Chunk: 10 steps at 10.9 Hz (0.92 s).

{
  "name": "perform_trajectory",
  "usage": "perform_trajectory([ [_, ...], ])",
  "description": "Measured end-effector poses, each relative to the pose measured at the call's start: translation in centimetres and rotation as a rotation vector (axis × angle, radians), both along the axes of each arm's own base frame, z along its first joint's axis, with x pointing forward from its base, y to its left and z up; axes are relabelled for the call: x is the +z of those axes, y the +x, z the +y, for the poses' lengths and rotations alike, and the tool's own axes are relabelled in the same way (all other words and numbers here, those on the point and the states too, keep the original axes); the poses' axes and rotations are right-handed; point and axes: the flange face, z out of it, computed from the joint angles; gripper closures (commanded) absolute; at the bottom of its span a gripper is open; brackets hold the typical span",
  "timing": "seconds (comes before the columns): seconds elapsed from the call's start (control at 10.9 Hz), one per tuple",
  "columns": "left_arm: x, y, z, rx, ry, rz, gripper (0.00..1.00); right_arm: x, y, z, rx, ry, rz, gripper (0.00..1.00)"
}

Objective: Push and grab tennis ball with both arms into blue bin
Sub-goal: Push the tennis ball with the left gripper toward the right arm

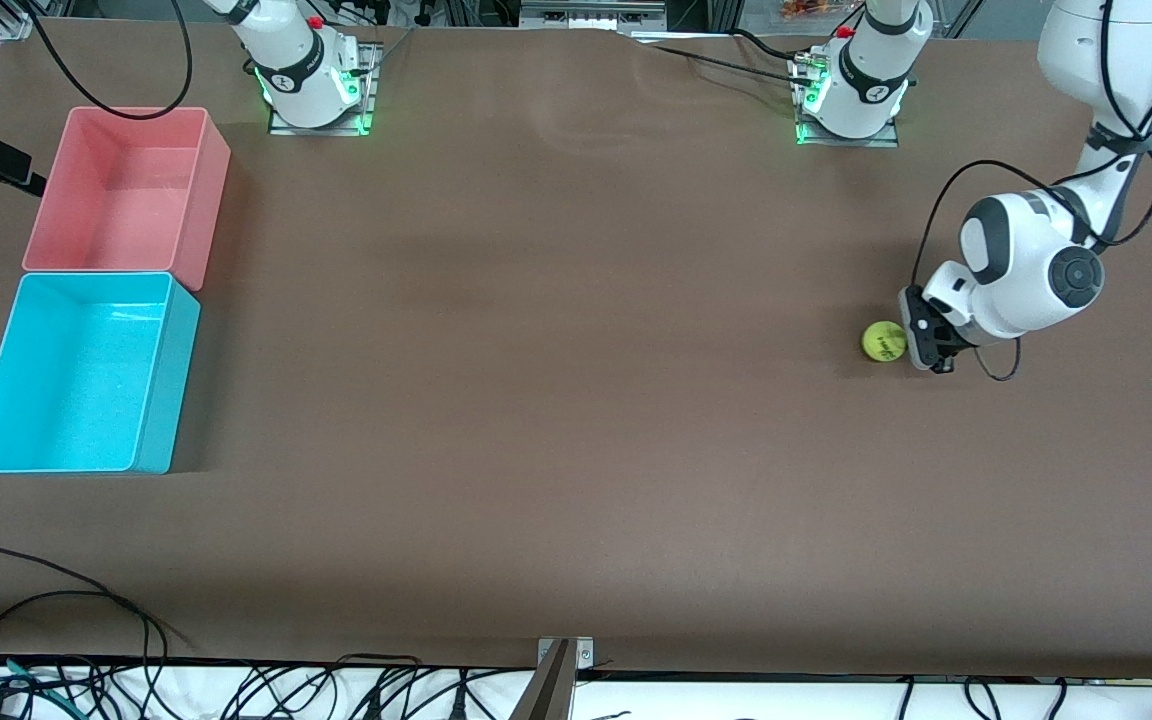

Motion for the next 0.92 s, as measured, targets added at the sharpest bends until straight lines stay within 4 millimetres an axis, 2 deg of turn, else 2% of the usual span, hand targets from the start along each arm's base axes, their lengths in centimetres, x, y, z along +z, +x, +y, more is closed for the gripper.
perform_trajectory([
  [0.09,0.2,0.3,-3.9,0.066,-0.025,0.006,1.00,0.0,0.0,0.0,0.000,0.000,0.000,0.00],
  [0.18,0.7,0.5,-9.2,0.128,-0.035,0.013,1.00,0.0,0.0,0.0,0.000,0.000,0.000,0.00],
  [0.28,1.2,0.5,-13.3,0.161,-0.039,0.013,1.00,0.0,0.0,0.0,0.000,0.000,0.000,0.00],
  [0.37,1.7,0.5,-15.5,0.174,-0.040,0.010,1.00,0.0,0.0,0.0,0.000,0.000,0.000,0.00],
  [0.46,1.8,0.7,-15.7,0.180,-0.040,0.007,1.00,0.0,0.0,0.0,-0.001,0.000,0.000,0.00],
  [0.64,1.7,0.9,-14.5,0.202,-0.037,0.007,1.00,0.0,0.0,0.0,-0.001,0.000,0.000,0.00],
  [0.92,1.5,0.9,-14.2,0.208,-0.036,0.011,1.00,0.0,0.0,0.0,-0.001,0.000,0.000,0.00],
])
